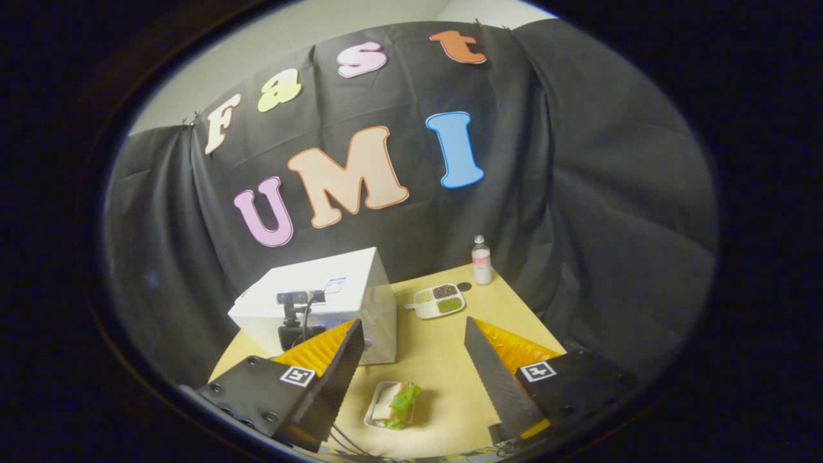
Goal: Open the microwave oven with the left hand, put the food in, and close the microwave oven.
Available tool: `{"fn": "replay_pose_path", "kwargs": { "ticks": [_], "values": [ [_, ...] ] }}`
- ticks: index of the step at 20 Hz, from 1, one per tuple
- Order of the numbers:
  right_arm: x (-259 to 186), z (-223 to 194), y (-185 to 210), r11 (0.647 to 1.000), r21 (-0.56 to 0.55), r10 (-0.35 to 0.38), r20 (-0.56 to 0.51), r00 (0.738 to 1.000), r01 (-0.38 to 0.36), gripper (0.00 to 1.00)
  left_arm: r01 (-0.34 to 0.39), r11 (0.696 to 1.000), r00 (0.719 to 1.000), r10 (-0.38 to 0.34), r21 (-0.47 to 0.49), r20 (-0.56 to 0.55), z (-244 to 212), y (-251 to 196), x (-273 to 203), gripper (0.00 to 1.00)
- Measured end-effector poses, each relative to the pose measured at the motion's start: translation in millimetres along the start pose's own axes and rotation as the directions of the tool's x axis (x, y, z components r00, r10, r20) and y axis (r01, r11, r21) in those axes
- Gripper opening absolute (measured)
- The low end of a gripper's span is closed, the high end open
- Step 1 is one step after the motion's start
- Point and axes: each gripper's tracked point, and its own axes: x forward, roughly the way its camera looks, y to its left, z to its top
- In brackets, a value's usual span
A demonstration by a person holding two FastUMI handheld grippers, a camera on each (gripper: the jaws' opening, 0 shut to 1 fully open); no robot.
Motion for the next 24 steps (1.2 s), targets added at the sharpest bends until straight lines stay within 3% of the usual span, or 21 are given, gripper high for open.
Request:
{"fn": "replay_pose_path", "kwargs": {
  "ticks": [3,4,14,17,18,20,24],
  "values": [
    [-4.6,-6.2,-0.1,1.0,-0.002,-0.001,-0.007,1.0,0.001,0.92,0.01,1.0,1.0,-0.01,-0.004,0.0,-1.1,-0.3,-0.7,0.08],
    [-6.6,-6.7,0.1,1.0,-0.006,-0.002,-0.01,1.0,0.002,0.99,0.011,1.0,1.0,-0.011,-0.007,0.004,-0.8,0.0,-1.5,0.08],
    [-28.1,-13.8,2.2,0.999,-0.025,-0.035,0.002,0.999,0.035,0.99,-0.002,0.999,0.999,0.003,-0.038,0.037,-4.9,0.0,-6.8,0.02],
    [-33.9,-13.5,0.8,0.998,-0.027,-0.061,0.011,0.998,0.061,0.99,0.014,1.0,0.995,-0.012,-0.022,0.094,-27.6,2.9,-37.8,0.03],
    [-34.7,-14.4,2.8,0.998,-0.021,-0.056,0.009,0.998,0.056,0.92,0.032,0.999,0.995,-0.031,-0.004,0.096,-36.5,4.3,-48.0,0.03],
    [-33.6,-20.0,10.9,0.999,-0.018,-0.036,0.0,0.999,0.036,0.92,0.067,0.998,0.994,-0.067,-0.004,0.084,-49.1,7.2,-63.5,0.01],
    [-39.6,-23.8,32.6,0.999,-0.047,-0.001,-0.005,1.0,0.001,0.92,0.081,0.996,0.995,-0.083,0.041,0.051,-67.5,14.0,-84.2,0.08]
  ]
}}
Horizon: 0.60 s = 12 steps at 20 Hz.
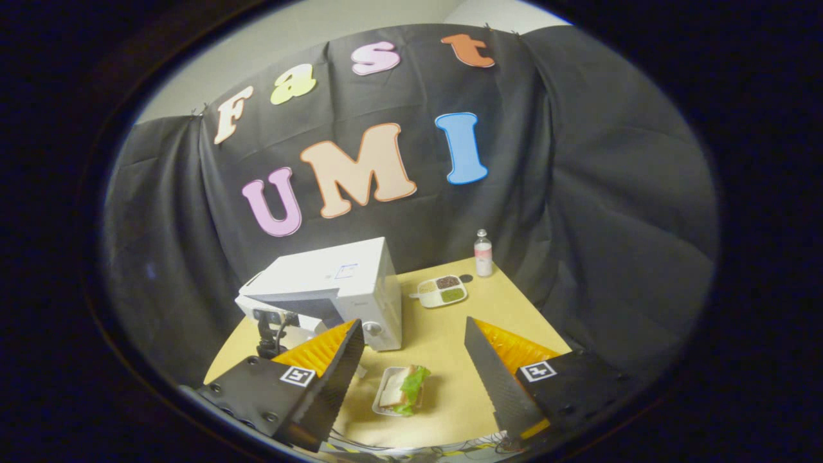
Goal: Open the microwave oven with the left hand, put the food in, and close the microwave oven.
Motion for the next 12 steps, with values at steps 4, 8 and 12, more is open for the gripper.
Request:
{"fn": "replay_pose_path", "kwargs": {
  "ticks": [4,8,12],
  "values": [
    [-12.2,-14.6,18.8,1.0,-0.014,0.013,-0.015,1.0,-0.013,0.99,-0.011,1.0,1.0,0.011,-0.028,-0.012,-13.3,11.1,-20.8,0.21],
    [-26.4,-27.9,33.9,1.0,-0.024,-0.003,-0.017,1.0,0.003,0.99,-0.018,1.0,1.0,0.018,-0.019,-0.024,-26.6,30.3,-42.5,0.41],
    [-42.8,-41.7,52.1,1.0,-0.005,-0.017,-0.033,0.999,0.017,0.99,-0.026,1.0,1.0,0.026,-0.005,-0.005,-34.3,53.7,-70.9,0.7]
  ]
}}
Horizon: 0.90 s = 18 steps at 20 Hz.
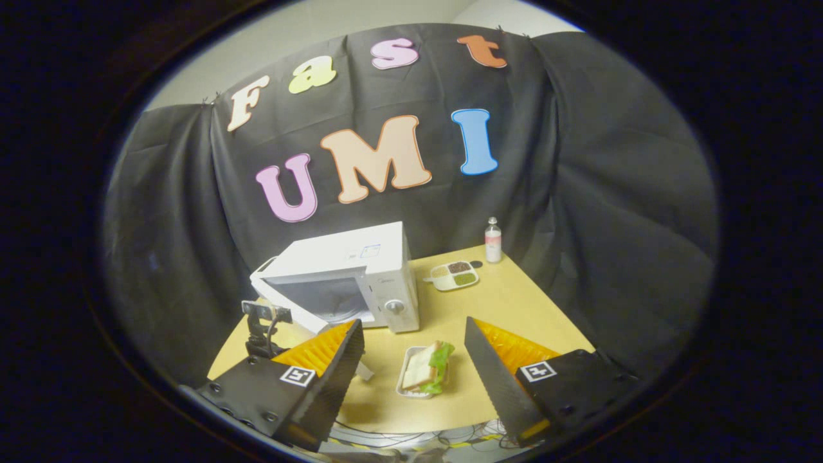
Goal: Open the microwave oven with the left hand, put the food in, and close the microwave oven.
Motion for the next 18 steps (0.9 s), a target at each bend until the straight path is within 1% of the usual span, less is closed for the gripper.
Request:
{"fn": "replay_pose_path", "kwargs": {
  "ticks": [1,2,3,5,9,12,15,16,17,18],
  "values": [
    [-4.9,-3.1,4.6,1.0,0.006,-0.002,-0.002,1.0,0.002,0.99,-0.002,1.0,1.0,0.002,-0.005,-0.003,-3.1,6.9,-7.1,0.8],
    [-9.6,-6.8,8.8,1.0,0.01,-0.006,-0.002,1.0,0.006,0.99,-0.004,1.0,1.0,0.004,-0.011,-0.001,-5.2,13.7,-13.8,0.84],
    [-14.9,-9.8,12.4,1.0,0.011,-0.013,-0.002,1.0,0.013,0.92,-0.004,1.0,1.0,0.004,-0.016,0.002,-7.6,18.5,-19.0,0.93],
    [-24.5,-18.2,19.2,1.0,0.017,-0.025,-0.005,1.0,0.025,0.92,-0.011,1.0,1.0,0.011,-0.017,-0.003,-13.7,30.4,-31.2,0.99],
    [-40.1,-32.2,33.3,0.998,0.033,-0.048,-0.009,0.999,0.048,0.92,-0.03,0.999,1.0,0.03,-0.02,-0.005,-29.0,58.1,-60.4,1.0],
    [-46.1,-40.2,46.2,0.997,0.035,-0.065,-0.007,0.998,0.065,0.92,-0.043,0.998,0.999,0.043,-0.047,-0.014,-40.7,84.1,-85.0,1.0],
    [-48.6,-46.8,62.1,0.997,0.034,-0.071,-0.003,0.997,0.072,0.92,-0.075,0.993,0.997,0.075,-0.086,-0.002,-51.3,117.0,-107.8,1.0],
    [-50.2,-48.1,69.3,0.997,0.037,-0.064,0.002,0.998,0.064,0.92,-0.09,0.99,0.996,0.09,-0.106,-0.002,-55.0,129.4,-113.7,1.0],
    [-52.5,-50.4,77.8,0.998,0.039,-0.056,0.004,0.998,0.056,0.99,-0.104,0.987,0.995,0.104,-0.124,-0.003,-59.6,139.8,-119.3,1.0],
    [-53.3,-54.1,85.1,0.998,0.039,-0.048,0.0,0.999,0.048,0.92,-0.121,0.983,0.993,0.122,-0.141,-0.007,-63.2,152.3,-125.3,1.0]
  ]
}}
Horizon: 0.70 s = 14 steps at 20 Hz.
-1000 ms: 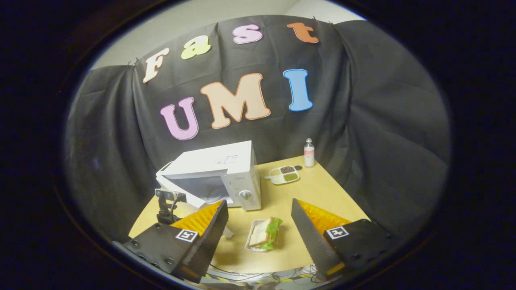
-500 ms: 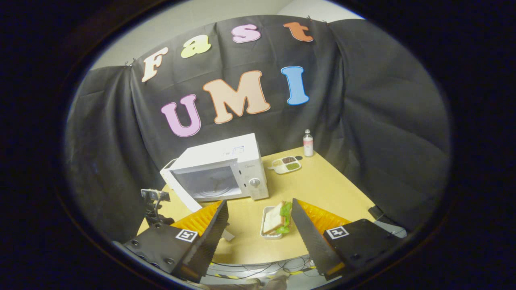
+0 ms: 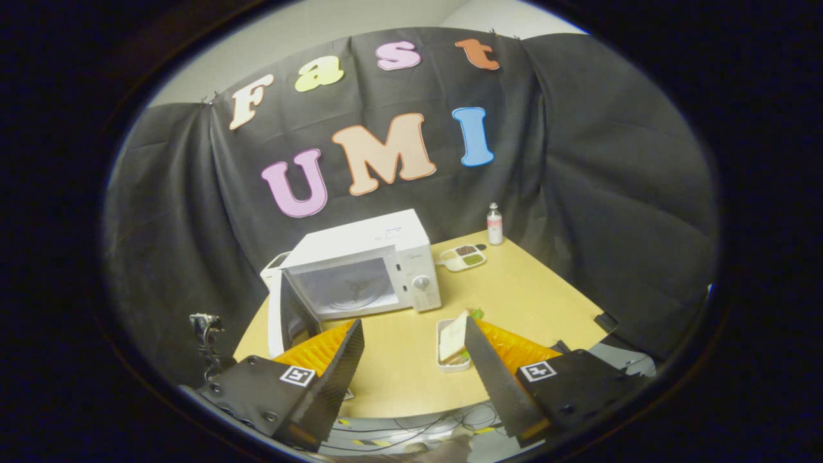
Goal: Open the microwave oven with the left hand, put the food in, and close the microwave oven.
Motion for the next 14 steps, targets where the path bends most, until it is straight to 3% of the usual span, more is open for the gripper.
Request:
{"fn": "replay_pose_path", "kwargs": {
  "ticks": [1,4,5,6,12,14],
  "values": [
    [-0.3,-5.0,5.9,1.0,-0.001,0.007,-0.007,1.0,-0.007,0.99,-0.018,1.0,1.0,0.018,-0.016,-0.001,-2.6,14.9,-5.6,1.0],
    [3.5,-15.1,23.4,1.0,-0.001,0.026,-0.027,0.999,-0.026,0.99,-0.064,0.996,0.998,0.064,-0.058,0.005,-3.9,54.1,-18.6,1.0],
    [4.5,-16.7,30.9,0.999,0.002,0.035,-0.028,0.999,-0.035,0.92,-0.068,0.995,0.998,0.069,-0.078,0.004,-5.7,65.2,-22.3,1.0],
    [5.6,-18.1,38.0,0.999,0.004,0.044,-0.03,0.999,-0.044,0.99,-0.066,0.992,0.998,0.066,-0.104,0.002,-5.6,74.1,-24.7,0.99],
    [14.1,-24.8,62.4,0.997,-0.025,0.073,-0.045,0.996,-0.074,0.99,-0.057,0.98,0.998,0.055,-0.193,-0.016,-9.4,103.7,-31.6,0.99],
    [15.4,-25.3,63.9,0.997,-0.028,0.071,-0.048,0.996,-0.072,0.99,-0.07,0.983,0.998,0.069,-0.17,-0.013,-8.9,116.5,-40.0,0.99]
  ]
}}
